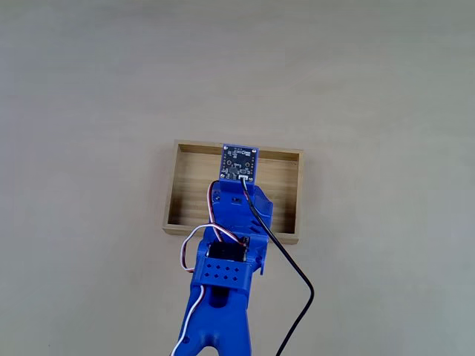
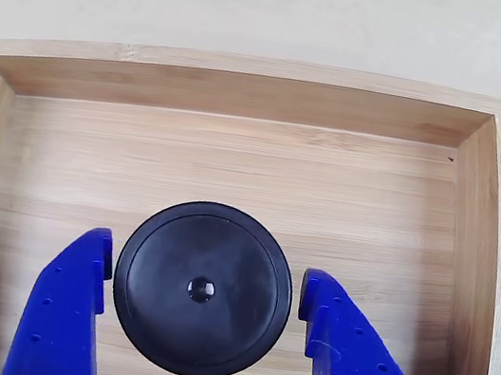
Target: Place the black cylinder in the wooden box then return to rest.
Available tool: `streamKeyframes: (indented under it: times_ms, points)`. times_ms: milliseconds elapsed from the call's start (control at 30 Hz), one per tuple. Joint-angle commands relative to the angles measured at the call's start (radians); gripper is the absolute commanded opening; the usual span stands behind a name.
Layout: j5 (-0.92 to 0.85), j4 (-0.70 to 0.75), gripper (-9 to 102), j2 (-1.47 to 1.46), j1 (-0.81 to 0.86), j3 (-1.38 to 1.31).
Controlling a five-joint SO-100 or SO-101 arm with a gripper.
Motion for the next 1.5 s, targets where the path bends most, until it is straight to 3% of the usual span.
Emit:
streamKeyframes:
  times_ms: [0, 600, 733, 1300, 1467]
  points:
    - [-0.009, -0.005, 34, -0.054, 0.020, -0.087]
    - [0.035, 0.091, 38, -0.232, 0.055, -0.087]
    - [0.029, 0.175, 38, -0.324, 0.043, -0.077]
    - [0.043, 0.483, 34, -1.078, 0.028, 0.348]
    - [-0.023, 0.615, 30, -1.282, 0.012, 0.434]
